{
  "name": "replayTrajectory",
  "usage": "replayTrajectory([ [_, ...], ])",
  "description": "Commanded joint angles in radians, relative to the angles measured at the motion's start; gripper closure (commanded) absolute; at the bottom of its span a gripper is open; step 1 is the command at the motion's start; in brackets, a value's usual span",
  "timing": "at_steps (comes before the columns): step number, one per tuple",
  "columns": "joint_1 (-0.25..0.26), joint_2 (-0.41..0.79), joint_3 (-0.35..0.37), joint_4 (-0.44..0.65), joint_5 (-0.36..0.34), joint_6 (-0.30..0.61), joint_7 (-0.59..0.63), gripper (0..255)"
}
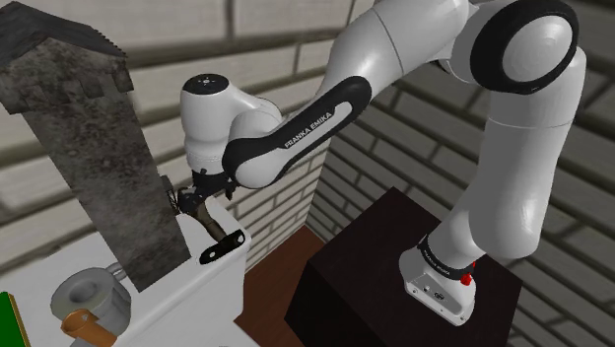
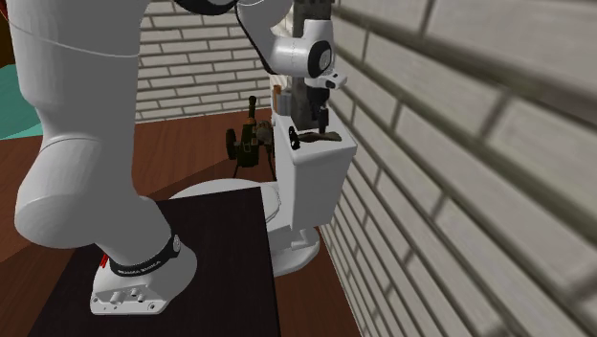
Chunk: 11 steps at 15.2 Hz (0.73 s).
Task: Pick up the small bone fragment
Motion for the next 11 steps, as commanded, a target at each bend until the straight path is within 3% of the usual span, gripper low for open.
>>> replayTrajectory([
  [1, 0.038, 0.065, -0.014, 0.055, -0.028, -0.003, 0.033, 0],
  [10, 0.064, 0.137, -0.05, 0.055, -0.074, 0.066, 0.064, 0],
  [11, 0.065, 0.139, -0.05, 0.058, -0.074, 0.065, 0.063, 255],
])
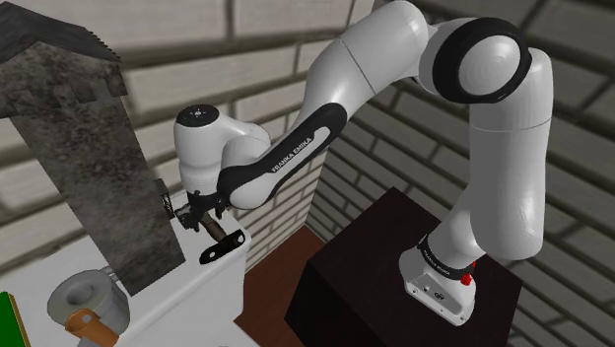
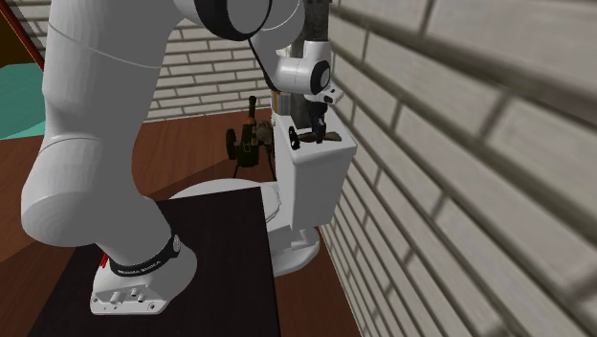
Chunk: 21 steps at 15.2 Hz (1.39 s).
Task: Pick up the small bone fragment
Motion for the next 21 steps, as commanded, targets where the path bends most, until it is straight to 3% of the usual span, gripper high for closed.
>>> replayTrajectory([
  [1, 0.001, 0.003, -0.001, 0.001, -0.002, 0.002, 0.001, 255],
  [9, 0.0, -0.001, 0.0, -0.004, -0.001, 0.004, 0.002, 255],
  [21, -0.039, -0.112, 0.053, 0.002, 0.072, -0.107, -0.048, 255],
])
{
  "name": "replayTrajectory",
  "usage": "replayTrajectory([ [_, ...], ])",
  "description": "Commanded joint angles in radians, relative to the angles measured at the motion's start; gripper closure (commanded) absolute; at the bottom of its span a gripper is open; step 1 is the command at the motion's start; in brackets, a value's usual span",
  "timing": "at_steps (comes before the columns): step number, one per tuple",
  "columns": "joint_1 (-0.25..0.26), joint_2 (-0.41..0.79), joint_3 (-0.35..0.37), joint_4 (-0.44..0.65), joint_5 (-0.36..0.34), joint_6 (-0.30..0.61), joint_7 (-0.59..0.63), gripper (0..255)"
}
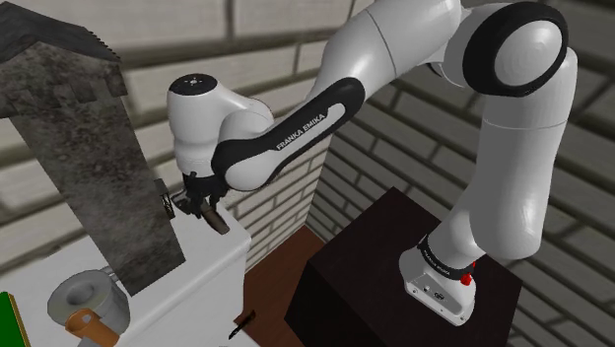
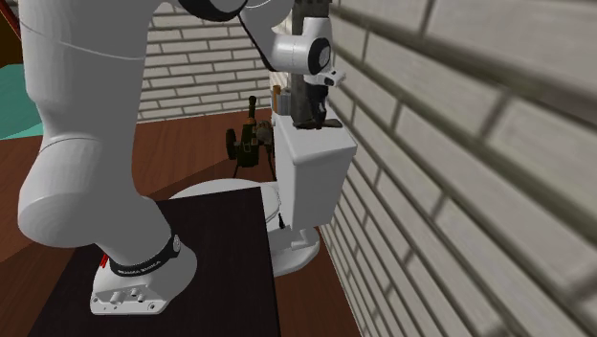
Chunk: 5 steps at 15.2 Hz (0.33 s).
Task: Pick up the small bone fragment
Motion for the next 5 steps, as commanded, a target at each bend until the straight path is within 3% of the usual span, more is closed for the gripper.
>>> replayTrajectory([
  [1, -0.008, -0.017, 0.007, 0.004, 0.012, -0.019, -0.011, 255],
  [5, -0.013, -0.035, 0.015, 0.009, 0.025, -0.04, -0.019, 255],
])
